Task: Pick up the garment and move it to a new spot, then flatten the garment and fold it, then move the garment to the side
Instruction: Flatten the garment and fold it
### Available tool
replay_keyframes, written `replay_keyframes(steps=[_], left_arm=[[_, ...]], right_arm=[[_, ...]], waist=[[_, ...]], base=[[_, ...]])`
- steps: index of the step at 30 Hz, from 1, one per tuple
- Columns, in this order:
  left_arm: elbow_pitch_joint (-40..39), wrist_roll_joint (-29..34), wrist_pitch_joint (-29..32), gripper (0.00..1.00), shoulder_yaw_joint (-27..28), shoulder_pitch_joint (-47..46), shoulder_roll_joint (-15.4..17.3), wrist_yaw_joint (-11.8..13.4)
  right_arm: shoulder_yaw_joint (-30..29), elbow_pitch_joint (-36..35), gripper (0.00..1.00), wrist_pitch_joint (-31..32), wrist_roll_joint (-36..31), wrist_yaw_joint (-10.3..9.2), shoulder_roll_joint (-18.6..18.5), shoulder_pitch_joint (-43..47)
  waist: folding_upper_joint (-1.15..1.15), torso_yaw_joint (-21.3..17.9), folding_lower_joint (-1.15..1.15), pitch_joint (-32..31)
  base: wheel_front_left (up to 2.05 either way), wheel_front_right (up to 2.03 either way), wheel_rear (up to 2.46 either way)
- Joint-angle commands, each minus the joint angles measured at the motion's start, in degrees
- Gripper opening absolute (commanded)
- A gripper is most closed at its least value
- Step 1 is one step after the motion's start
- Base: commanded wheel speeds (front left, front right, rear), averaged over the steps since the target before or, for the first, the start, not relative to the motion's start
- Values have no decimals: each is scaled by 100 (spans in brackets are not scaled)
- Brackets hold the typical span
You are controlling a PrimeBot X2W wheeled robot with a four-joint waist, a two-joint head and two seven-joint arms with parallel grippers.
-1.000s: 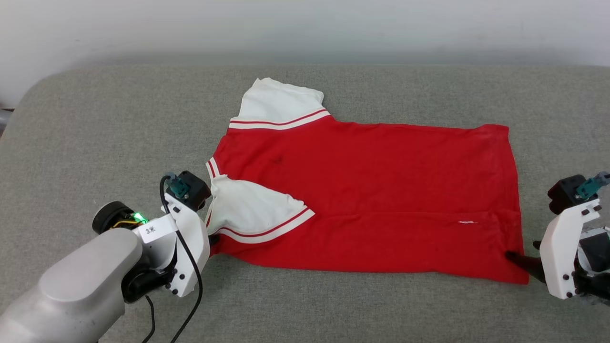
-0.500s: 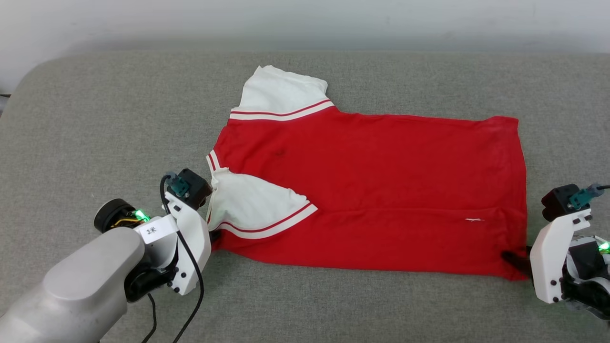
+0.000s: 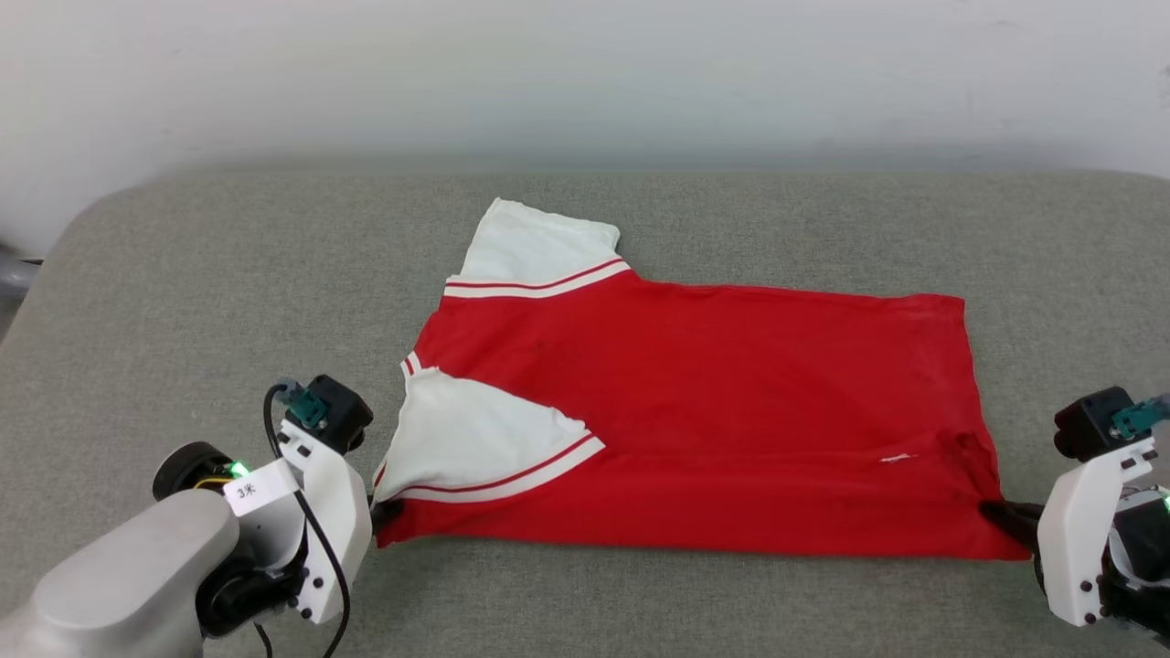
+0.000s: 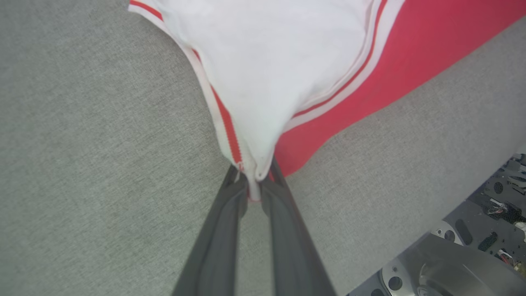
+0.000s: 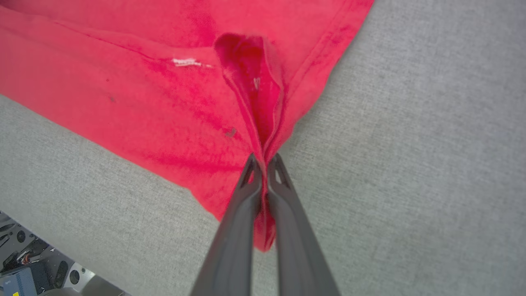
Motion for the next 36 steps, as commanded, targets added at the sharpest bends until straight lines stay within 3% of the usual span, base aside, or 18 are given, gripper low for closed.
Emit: replay_keyframes(steps=[1, 10, 22, 23, 24, 25, 26, 36], left_arm=[[-142, -75, 40, 0, 17, 161, 97, 50], [-775, -287, 148, 0, -22, 537, 413, 303], [-396, -323, 76, 0, -71, 641, 204, 390], [-327, -303, 47, 0, -79, 630, 189, 380], [-262, -284, 15, 0, -76, 624, 172, 382], [-207, -293, -16, 37, -60, 631, 162, 390], [-178, -286, -42, 100, -52, 630, 167, 380], [-488, -239, -588, 100, 301, 470, 411, 551]], right_arm=[[-46, -109, 0, -38, 56, -7, -99, 157], [-237, -363, 0, 107, 95, -7, -299, 561], [-302, 190, 0, 129, -163, -7, 175, 394], [-270, 231, 21, 61, -223, -8, 206, 390], [-263, 261, 35, -28, -239, -9, 242, 397], [-276, 290, 51, -122, -235, -9, 279, 403], [-296, 289, 100, -242, -246, -9, 298, 403], [-1012, 57, 100, -2014, -748, -8, 430, 535]], waist=[[0, 6, 0, -53], [0, -3, 0, -83], [0, -42, 0, 257], [0, -39, 0, 270], [0, -37, 0, 276], [0, -34, 0, 271], [0, -32, 0, 257], [0, -80, 0, -56]], base=[[0, 0, 0], [0, 0, 0], [0, 0, 0], [0, 0, 0], [0, 0, 0], [0, 0, 0], [0, 0, 0], [0, 0, 0]])
